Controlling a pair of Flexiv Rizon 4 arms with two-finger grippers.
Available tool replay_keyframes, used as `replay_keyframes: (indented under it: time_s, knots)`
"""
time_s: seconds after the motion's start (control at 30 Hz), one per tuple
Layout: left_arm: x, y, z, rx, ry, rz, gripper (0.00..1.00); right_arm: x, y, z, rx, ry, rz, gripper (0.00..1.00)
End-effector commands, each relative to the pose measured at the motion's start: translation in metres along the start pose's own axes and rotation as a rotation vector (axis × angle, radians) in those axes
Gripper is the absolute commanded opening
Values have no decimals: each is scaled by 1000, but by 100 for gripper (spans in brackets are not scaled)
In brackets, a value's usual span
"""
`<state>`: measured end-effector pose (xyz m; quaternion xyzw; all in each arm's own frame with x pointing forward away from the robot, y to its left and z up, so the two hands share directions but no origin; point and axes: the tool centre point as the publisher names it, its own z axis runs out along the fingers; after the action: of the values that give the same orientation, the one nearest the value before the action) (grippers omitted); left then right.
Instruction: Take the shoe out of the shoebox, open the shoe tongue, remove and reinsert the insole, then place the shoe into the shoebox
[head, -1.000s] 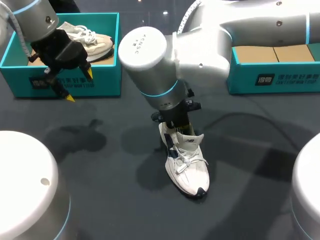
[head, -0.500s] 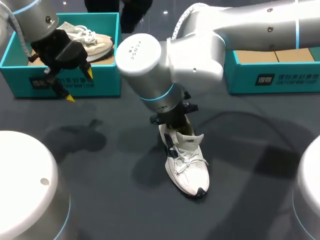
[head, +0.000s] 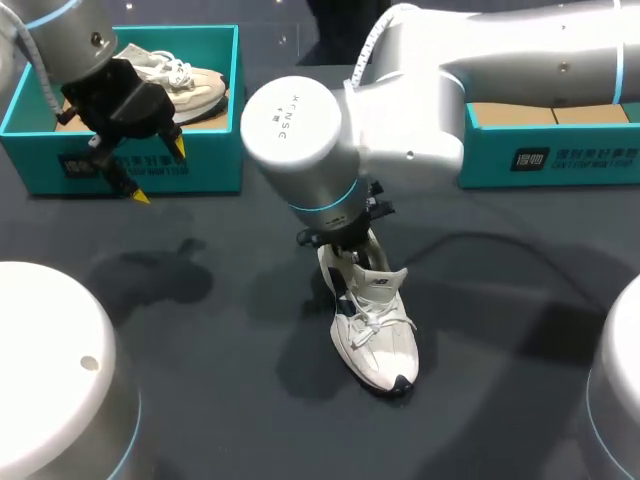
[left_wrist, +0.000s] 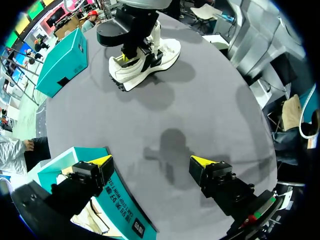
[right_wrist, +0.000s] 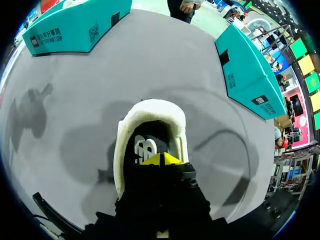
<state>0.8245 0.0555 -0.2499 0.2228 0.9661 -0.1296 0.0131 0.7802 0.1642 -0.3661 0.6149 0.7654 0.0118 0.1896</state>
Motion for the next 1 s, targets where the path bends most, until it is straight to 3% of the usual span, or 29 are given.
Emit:
replay_keyframes:
  time_s: [0.03,0.4,0.6,0.73,1.0]
  knots:
    - [0,0,0,-2,1,1,100,-3,4,20,14,84,-14,0]
    - [0,0,0,-2,1,1,100,14,-3,35,96,119,-61,0]
    - [0,0,0,-2,1,1,100,15,0,-2,59,89,-43,0]
    - [0,0,0,-2,1,1,100,23,7,-10,52,105,-86,0]
    - [0,0,0,-2,1,1,100,30,7,36,187,227,-131,0]
